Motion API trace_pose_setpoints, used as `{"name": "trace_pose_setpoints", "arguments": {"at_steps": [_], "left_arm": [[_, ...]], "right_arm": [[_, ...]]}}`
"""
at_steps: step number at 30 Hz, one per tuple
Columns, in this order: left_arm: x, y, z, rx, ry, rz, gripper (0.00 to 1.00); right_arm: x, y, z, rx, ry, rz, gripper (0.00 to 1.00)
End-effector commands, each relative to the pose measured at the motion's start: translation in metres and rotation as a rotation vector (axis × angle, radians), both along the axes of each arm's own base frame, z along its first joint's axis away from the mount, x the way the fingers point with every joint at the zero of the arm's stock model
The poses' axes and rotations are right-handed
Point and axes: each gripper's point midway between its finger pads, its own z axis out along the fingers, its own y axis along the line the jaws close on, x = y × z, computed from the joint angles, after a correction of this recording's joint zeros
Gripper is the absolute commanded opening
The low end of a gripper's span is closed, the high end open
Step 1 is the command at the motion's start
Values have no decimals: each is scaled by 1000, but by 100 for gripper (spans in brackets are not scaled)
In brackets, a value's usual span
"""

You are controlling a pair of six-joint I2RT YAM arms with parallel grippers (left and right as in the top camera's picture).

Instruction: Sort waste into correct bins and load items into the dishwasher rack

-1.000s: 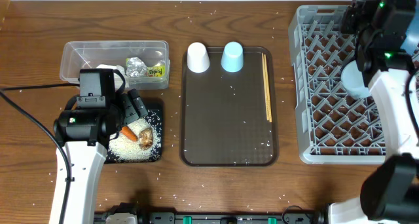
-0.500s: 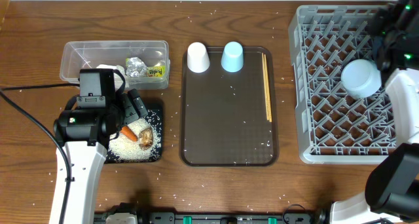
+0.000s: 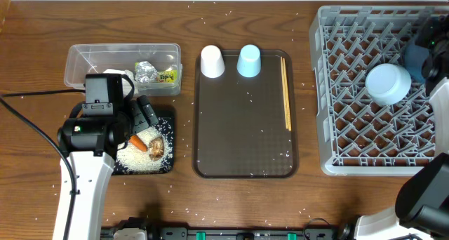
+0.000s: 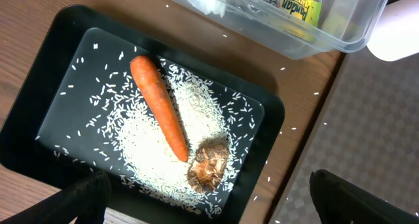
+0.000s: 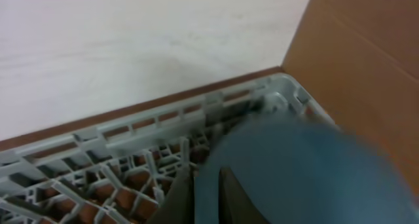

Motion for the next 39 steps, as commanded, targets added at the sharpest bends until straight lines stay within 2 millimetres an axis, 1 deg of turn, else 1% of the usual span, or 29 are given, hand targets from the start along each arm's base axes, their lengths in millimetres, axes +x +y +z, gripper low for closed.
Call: {"name": "trace_pose_setpoints", "arguments": {"at_steps": [1,3,4,6,8,11,12,13,14,15,17,18,19,22,24,25,27,29,30,31,36,37,39], "left_arm": [[-1,2,-1,10,7,1,98],[-1,2,-1,10,7,1,98],[-1,2,-1,10,7,1,98],[-1,2,-1,10,7,1,98],[-1,2,-1,10,7,1,98],[-1,2,-1,10,7,1,98],[-1,2,-1,10,7,1,98],[-1,2,-1,10,7,1,98],[-1,2,-1,10,7,1,98],[-1,2,-1,10,7,1,98],[-1,2,-1,10,7,1,98],[-1,2,-1,10,7,1,98],[-1,2,-1,10,7,1,98],[-1,2,-1,10,7,1,98],[-1,2,-1,10,7,1,98],[-1,2,-1,10,7,1,98],[-1,2,-1,10,7,1,98],[-1,2,-1,10,7,1,98],[-1,2,-1,10,7,1,98],[-1,2,-1,10,7,1,98],[-1,2,-1,10,7,1,98],[-1,2,-1,10,7,1,98],[-1,2,-1,10,7,1,98]], "right_arm": [[-6,-14,-8,12,19,-40,7],[-8,-17,-8,16,24,-45,8],[-9,-17,-8,16,24,-46,10],[-11,-14,-2,16,19,-40,13],[-13,-9,9,25,-7,-31,19],[-14,5,34,73,-86,2,22],[-14,10,42,95,-114,22,25],[-13,21,53,125,-151,69,37],[-12,33,62,147,-176,130,46],[-10,51,71,170,-198,220,61],[-10,87,86,214,-235,397,84],[-11,107,93,235,-252,491,93],[-11,129,100,259,-270,588,99],[-11,175,106,332,-281,725,99],[-9,210,101,354,-254,781,99],[-7,223,97,349,-239,798,99],[-3,261,81,301,-185,836,99],[4,291,61,244,-129,834,99],[6,302,52,220,-107,829,99],[10,318,39,189,-75,819,99],[19,371,-16,148,32,820,99],[21,384,-31,150,51,841,99],[24,397,-49,152,71,860,99]]}}
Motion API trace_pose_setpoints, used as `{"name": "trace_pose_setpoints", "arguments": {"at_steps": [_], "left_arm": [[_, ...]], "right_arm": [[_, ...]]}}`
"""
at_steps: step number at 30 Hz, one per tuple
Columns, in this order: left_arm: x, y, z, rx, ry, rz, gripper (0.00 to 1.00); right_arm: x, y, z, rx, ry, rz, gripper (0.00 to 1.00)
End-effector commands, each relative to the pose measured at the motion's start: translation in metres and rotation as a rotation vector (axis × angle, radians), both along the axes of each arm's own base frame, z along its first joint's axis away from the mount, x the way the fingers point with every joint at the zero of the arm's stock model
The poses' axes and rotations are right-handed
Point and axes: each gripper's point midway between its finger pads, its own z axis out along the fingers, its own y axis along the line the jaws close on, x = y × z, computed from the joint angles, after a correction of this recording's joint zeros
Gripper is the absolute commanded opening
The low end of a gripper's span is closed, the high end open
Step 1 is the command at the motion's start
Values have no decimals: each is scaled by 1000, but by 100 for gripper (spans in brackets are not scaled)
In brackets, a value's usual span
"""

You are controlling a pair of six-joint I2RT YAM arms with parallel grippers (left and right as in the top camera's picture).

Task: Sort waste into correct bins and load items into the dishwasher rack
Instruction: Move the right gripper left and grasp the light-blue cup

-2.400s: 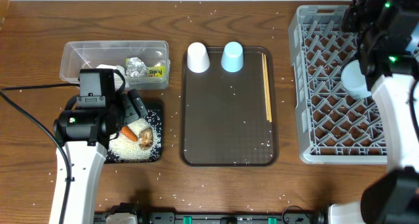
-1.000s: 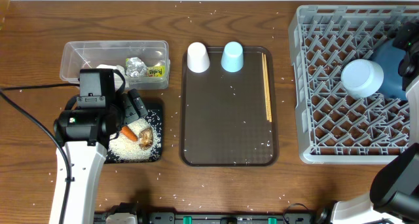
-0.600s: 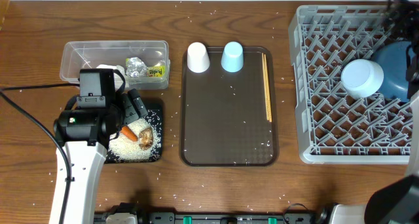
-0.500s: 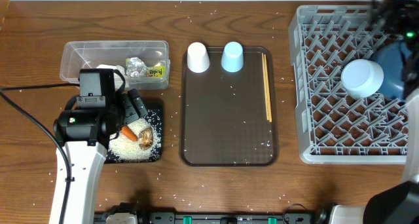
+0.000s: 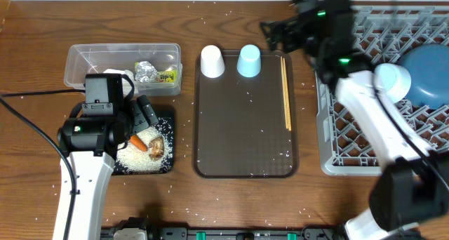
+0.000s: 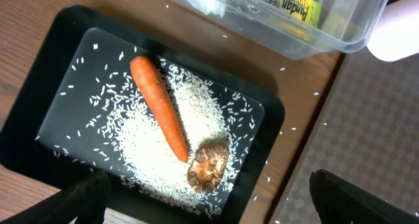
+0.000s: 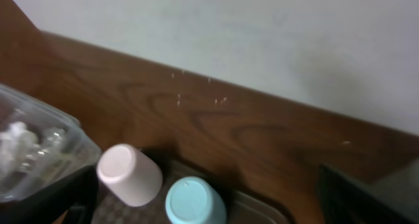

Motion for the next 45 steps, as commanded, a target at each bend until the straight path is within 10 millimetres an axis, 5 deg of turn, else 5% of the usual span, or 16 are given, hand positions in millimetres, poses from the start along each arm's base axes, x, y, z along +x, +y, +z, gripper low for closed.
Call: {"name": "trace_pose_setpoints", "arguments": {"at_steps": [1,10,32,45], "left_arm": [[-1,2,-1,10,7,1,98],[-1,2,-1,10,7,1,98],[-1,2,-1,10,7,1,98],[-1,2,-1,10,7,1,98]], "right_arm": [[11,11,-36,-70,24,-27,99],[2,60,-103,-124,103,60,99],[3,50,-179,-221,224,-37,99],[7,52,-173,-184,214,-57,51]]}}
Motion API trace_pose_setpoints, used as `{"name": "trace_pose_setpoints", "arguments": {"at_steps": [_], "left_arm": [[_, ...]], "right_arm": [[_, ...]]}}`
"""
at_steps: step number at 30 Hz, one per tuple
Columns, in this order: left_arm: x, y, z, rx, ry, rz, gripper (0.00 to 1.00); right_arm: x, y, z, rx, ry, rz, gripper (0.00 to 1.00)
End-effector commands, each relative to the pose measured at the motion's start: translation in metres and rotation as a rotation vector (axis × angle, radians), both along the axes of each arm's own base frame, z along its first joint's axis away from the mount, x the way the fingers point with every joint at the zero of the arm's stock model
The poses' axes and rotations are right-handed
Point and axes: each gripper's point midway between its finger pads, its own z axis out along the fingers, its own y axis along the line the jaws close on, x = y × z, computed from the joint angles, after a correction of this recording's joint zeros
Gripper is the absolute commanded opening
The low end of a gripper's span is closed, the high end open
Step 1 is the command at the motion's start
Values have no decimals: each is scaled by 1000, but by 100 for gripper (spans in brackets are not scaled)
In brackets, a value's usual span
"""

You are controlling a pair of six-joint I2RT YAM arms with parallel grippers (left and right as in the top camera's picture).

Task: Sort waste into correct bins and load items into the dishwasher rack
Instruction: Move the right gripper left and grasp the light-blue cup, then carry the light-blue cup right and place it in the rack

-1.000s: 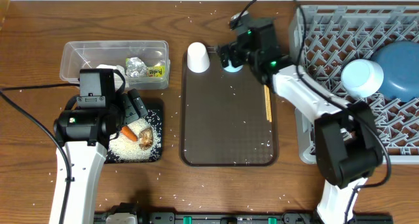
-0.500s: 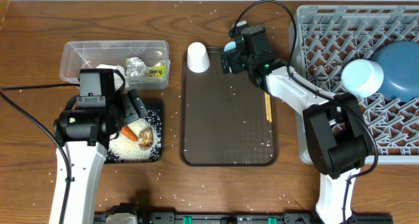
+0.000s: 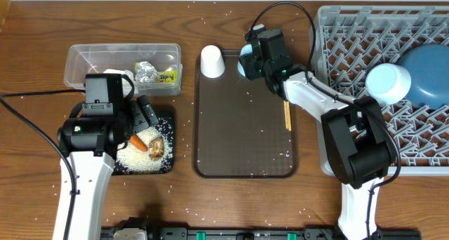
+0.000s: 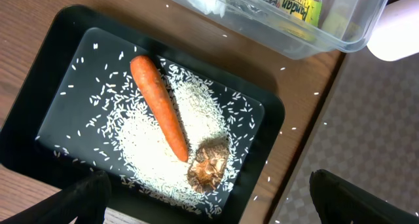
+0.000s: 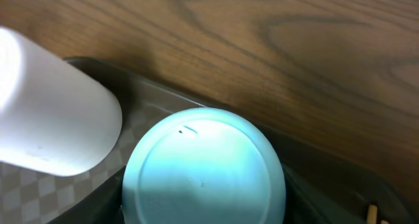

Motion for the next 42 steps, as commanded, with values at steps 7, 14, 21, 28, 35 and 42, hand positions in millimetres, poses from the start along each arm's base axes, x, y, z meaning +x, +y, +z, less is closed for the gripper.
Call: {"name": "trace_pose_setpoints", "arguments": {"at_steps": [7,14,21,28,35,42], "left_arm": [[-1,2,-1,10,7,1,98],[-1,2,-1,10,7,1,98],[-1,2,-1,10,7,1,98],[-1,2,-1,10,7,1,98],[-1,2,-1,10,7,1,98],[-1,2,-1,10,7,1,98]], "right_arm": [[7,-9,36,80,-36,-76,41],[13,-40,107,156,-130,-150,40],[16,-114,181,188,-249,-273,43],[19,-229,213,173,-322,-477,47],[18,-297,172,74,-234,-560,48],[27,-306,122,52,-145,-574,56]]}}
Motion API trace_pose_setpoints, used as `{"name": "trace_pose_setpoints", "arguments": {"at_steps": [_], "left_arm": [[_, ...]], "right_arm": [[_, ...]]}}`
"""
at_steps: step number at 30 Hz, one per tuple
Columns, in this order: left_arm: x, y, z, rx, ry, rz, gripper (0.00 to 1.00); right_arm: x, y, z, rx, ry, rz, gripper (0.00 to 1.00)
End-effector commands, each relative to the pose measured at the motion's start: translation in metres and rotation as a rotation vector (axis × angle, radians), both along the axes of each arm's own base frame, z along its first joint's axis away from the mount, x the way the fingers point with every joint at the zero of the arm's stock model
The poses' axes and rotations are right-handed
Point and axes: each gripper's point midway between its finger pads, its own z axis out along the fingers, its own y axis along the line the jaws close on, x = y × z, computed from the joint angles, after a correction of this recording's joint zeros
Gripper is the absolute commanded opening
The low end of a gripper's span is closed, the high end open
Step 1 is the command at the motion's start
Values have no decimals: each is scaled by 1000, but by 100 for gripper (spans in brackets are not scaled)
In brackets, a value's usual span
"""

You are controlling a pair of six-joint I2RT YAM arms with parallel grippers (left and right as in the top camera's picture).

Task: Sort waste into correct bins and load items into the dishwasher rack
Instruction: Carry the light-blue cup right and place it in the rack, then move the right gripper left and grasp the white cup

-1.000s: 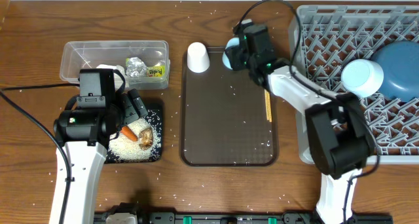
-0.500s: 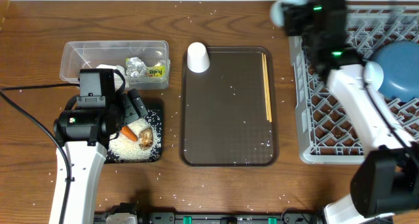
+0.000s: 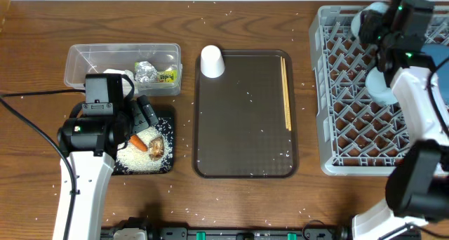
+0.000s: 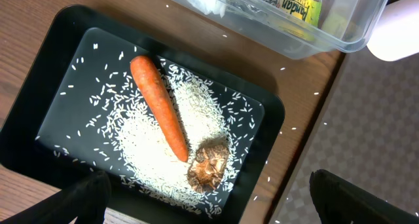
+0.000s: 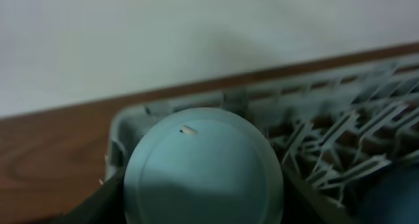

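My right gripper (image 3: pixel 379 19) is shut on the upside-down light blue cup (image 5: pixel 204 165), holding it over the far left corner of the grey dishwasher rack (image 3: pixel 337 92). The cup (image 3: pixel 370 21) fills the space between the fingers. A white cup (image 3: pixel 212 61) stands upside down at the far left of the brown tray (image 3: pixel 245 149), and chopsticks (image 3: pixel 285 92) lie along its right side. My left gripper (image 4: pixel 209 204) hangs open above the black tray (image 4: pixel 59 73), which holds a carrot (image 4: pixel 159 106), rice and a brown lump (image 4: pixel 208 165).
A pale blue bowl (image 3: pixel 382 85) and a darker blue dish (image 3: pixel 438 64) sit in the rack. A clear container (image 3: pixel 91 61) with foil and wrappers stands behind the black tray. Rice grains are scattered over the table.
The blue cup is gone from the tray's far edge beside the white cup. My right gripper now holds it over the rack's far left corner. The left arm has not moved.
My right gripper was at the rack's far right with the dark blue dish. Then it was near the tray's far right corner, with the dish left in the rack. Then it was at the blue cup, which it now holds over the rack.
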Motion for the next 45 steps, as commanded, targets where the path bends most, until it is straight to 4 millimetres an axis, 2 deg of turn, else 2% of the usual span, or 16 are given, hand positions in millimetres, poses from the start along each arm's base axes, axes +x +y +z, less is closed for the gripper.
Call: {"name": "trace_pose_setpoints", "arguments": {"at_steps": [1,2,6,8,10,13,15,19,20,22,27,30,34,37,39,45], "left_arm": [[-1,2,-1,10,7,1,98],[-1,2,-1,10,7,1,98],[-1,2,-1,10,7,1,98],[-1,2,-1,10,7,1,98],[-1,2,-1,10,7,1,98],[-1,2,-1,10,7,1,98],[-1,2,-1,10,7,1,98],[-1,2,-1,10,7,1,98],[-1,2,-1,10,7,1,98],[-1,2,-1,10,7,1,98],[-1,2,-1,10,7,1,98],[-1,2,-1,10,7,1,98],[-1,2,-1,10,7,1,98],[-1,2,-1,10,7,1,98],[-1,2,-1,10,7,1,98],[-1,2,-1,10,7,1,98]], "right_arm": [[6,-1,-23,-12,40,16,64],[6,-1,-26,-11,45,16,69],[7,-1,-31,-10,53,16,74],[6,-1,-28,-11,47,16,79],[5,0,-24,-11,43,18,80],[2,16,-12,22,25,75,80],[1,41,5,70,-13,179,82],[-5,107,45,193,-113,393,84],[-6,129,53,216,-137,455,84],[-9,161,60,231,-158,524,85],[-19,253,43,96,-160,667,95],[-25,304,18,-10,-145,693,99],[-31,351,-13,-65,-140,701,99],[-34,378,-34,-65,-145,739,99],[-35,387,-45,-65,-142,750,99],[-35,393,-71,-37,-103,757,99]]}}
